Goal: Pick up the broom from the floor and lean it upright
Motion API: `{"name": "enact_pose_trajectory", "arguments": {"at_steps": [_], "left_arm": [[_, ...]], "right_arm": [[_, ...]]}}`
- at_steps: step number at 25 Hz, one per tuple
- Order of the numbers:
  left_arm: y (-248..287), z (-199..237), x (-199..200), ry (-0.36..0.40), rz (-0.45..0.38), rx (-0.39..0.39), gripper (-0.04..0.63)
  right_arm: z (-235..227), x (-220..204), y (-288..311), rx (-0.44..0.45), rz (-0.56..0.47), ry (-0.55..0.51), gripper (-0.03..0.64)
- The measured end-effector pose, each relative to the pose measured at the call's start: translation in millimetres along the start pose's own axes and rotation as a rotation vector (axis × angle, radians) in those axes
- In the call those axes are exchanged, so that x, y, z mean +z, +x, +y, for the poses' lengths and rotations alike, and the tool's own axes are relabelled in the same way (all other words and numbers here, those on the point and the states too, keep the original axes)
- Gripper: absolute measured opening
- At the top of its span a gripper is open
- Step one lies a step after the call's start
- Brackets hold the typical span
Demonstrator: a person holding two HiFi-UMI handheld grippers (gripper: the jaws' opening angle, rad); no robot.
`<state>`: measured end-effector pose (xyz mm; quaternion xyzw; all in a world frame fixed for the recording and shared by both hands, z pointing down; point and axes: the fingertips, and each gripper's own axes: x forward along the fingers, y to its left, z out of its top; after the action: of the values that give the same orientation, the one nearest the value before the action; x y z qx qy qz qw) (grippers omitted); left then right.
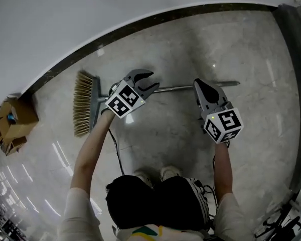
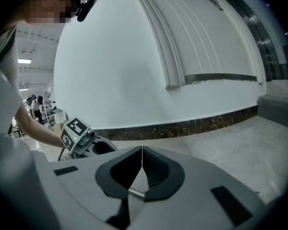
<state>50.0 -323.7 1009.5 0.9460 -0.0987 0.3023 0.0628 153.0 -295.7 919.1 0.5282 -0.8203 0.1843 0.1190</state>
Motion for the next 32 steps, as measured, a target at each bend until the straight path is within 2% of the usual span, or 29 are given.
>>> {"name": "enact_pose_trajectory", "arguments": {"at_steps": [3,7,11,12,13,14,17,19,21,23,25,28,32], "left_arm": [[28,-25,-21,0.067,0.099,-0.112,0.193],[57,-48,-46,0.106,0.209,-0.205,0.193],[67,-57,-56,0.195,0.278,-0.212,0.19],[67,-56,-55,0.203,0.289,-0.209,0.187],[68,-55,-54,0.202,0.298,-0.205,0.145],[69,-55,-52,0.201,0.307,-0.199,0.133],[68,-57,-52,0.224,0.353,-0.174,0.129],[60,-61,-52,0.212,0.362,-0.16,0.129],[47,-64,-42,0.19,0.331,-0.143,0.129],[30,-57,-20,0.173,0.267,-0.092,0.129],[7,-41,11,0.131,0.172,-0.01,0.129],[-33,-17,55,0.029,0.011,0.123,0.129],[-99,0,98,-0.07,-0.194,0.277,0.129]], "right_arm": [[-6,-25,-18,-0.027,0.016,0.023,0.012],[-11,-47,-29,-0.033,0.029,0.033,0.012],[-4,-54,-34,-0.01,0.011,0.062,0.012],[-3,-55,-34,-0.006,0.006,0.061,0.012],[-2,-54,-34,-0.002,0.0,0.066,0.012],[0,-54,-34,0.004,-0.009,0.078,0.012],[10,-46,-38,0.021,-0.045,0.111,0.012],[20,-37,-45,0.028,-0.058,0.092,0.012],[30,-30,-56,0.043,-0.059,0.059,0.012],[36,-24,-67,0.06,-0.067,0.02,0.012],[40,-11,-79,0.065,-0.101,-0.009,0.012],[46,7,-99,0.071,-0.156,-0.014,0.012],[67,24,-101,0.126,-0.156,-0.047,0.012]]}}
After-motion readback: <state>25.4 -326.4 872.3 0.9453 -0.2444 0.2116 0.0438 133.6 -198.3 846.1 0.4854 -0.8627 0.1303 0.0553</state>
